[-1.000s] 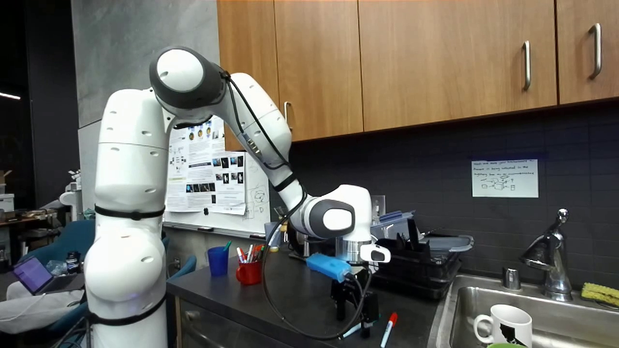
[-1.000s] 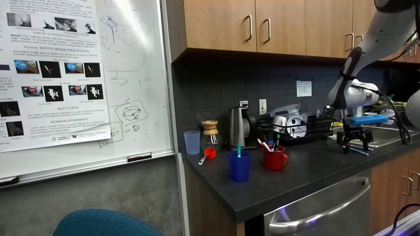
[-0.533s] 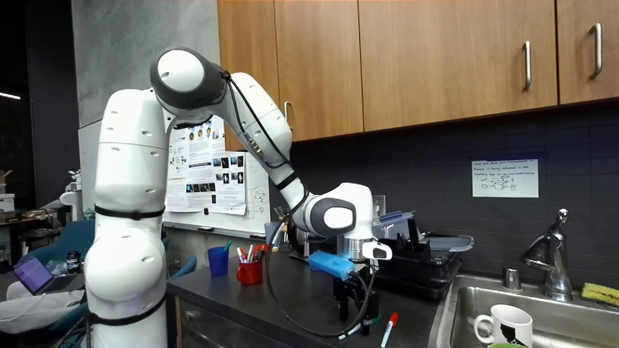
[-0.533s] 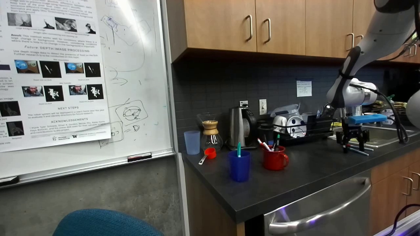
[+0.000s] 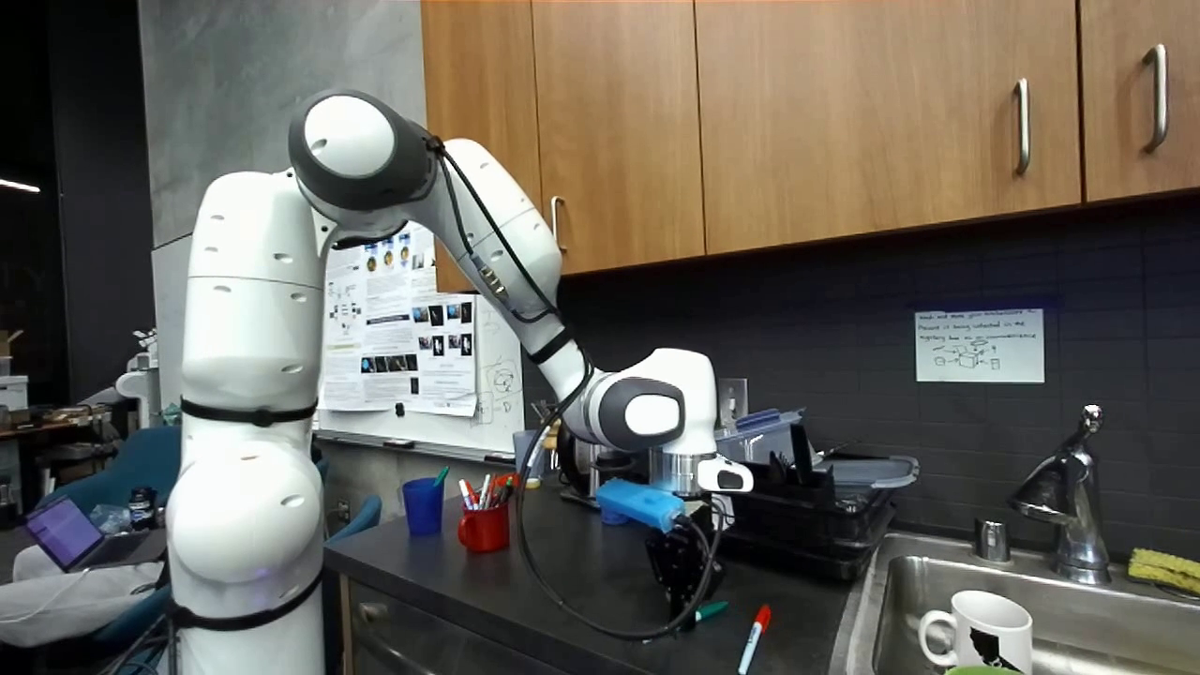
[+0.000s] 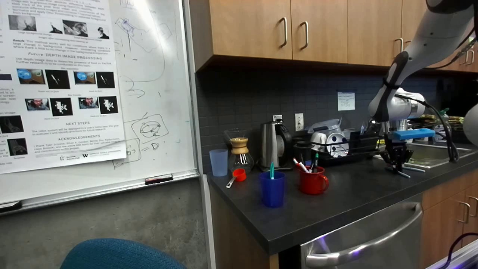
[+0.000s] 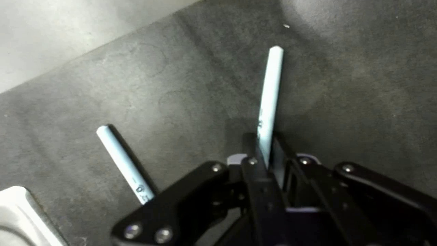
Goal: Pick up the green maker from the right of the kitchen counter and place it in front of the red mug on the kitchen counter
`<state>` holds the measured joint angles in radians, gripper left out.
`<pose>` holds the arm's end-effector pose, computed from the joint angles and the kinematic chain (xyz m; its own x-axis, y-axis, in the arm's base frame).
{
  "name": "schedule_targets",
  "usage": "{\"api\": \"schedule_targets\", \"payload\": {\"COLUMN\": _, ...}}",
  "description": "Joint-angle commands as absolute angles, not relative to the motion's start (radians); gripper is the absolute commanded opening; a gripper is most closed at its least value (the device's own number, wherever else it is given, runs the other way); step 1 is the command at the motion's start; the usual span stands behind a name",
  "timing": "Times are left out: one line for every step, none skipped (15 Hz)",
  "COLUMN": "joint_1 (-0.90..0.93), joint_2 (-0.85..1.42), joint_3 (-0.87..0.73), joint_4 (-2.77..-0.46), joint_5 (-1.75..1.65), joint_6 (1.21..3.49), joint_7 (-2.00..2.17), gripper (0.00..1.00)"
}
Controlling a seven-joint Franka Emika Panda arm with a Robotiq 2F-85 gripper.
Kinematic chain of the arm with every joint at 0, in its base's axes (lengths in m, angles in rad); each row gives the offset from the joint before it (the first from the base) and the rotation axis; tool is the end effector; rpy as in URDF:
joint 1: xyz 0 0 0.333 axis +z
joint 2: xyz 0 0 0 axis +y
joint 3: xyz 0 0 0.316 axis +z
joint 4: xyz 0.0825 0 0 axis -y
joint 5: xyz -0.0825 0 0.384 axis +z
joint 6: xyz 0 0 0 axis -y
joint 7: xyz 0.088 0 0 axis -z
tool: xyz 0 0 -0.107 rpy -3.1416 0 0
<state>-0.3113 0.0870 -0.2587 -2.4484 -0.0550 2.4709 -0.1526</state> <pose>0.4013 -0.2585 0.2610 0.9284 -0.3649 -0.0706 -0.3626 -0.9309 0.0434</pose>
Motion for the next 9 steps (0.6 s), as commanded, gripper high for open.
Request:
{"api": "schedule_targets", "payload": {"joint_1": -0.312, "joint_2": 0.098, "joint_3": -0.274, "joint_4": -2.453, "joint_5": -0.057, "joint_6": 2.498, "joint_7": -0.167, "gripper": 0.0}}
{"api": "schedule_targets", "payload": {"joint_1": -0.31, "joint_2": 0.094, "joint_3": -0.274, "joint_4": -2.456, "joint_5": -0.06, "joint_6": 2.5, "joint_7": -0.164, "gripper": 0.03}}
{"api": "schedule_targets", "payload": {"joint_1": -0.309, "joint_2": 0.09, "joint_3": -0.275, "joint_4": -2.457, "joint_5": -0.069, "joint_6": 2.502, "joint_7": -0.155, "gripper": 0.03}}
{"api": "schedule_targets", "payload": {"joint_1": -0.307, "joint_2": 0.078, "joint_3": -0.276, "joint_4": -2.466, "joint_5": -0.08, "joint_6": 2.505, "joint_7": -0.145, "gripper": 0.03}}
{"api": "schedule_targets", "payload": {"joint_1": -0.305, "joint_2": 0.067, "joint_3": -0.278, "joint_4": -2.471, "joint_5": -0.098, "joint_6": 2.503, "joint_7": -0.129, "gripper": 0.03}}
{"api": "schedule_targets", "payload": {"joint_1": -0.303, "joint_2": 0.046, "joint_3": -0.279, "joint_4": -2.482, "joint_5": -0.113, "joint_6": 2.509, "joint_7": -0.126, "gripper": 0.03}}
{"api": "schedule_targets", "payload": {"joint_1": -0.302, "joint_2": 0.026, "joint_3": -0.281, "joint_4": -2.494, "joint_5": -0.132, "joint_6": 2.516, "joint_7": -0.121, "gripper": 0.03}}
{"api": "schedule_targets", "payload": {"joint_1": -0.299, "joint_2": -0.003, "joint_3": -0.284, "joint_4": -2.51, "joint_5": -0.161, "joint_6": 2.52, "joint_7": -0.107, "gripper": 0.03}}
{"api": "schedule_targets", "payload": {"joint_1": -0.297, "joint_2": -0.029, "joint_3": -0.286, "joint_4": -2.524, "joint_5": -0.191, "joint_6": 2.528, "joint_7": -0.093, "gripper": 0.03}}
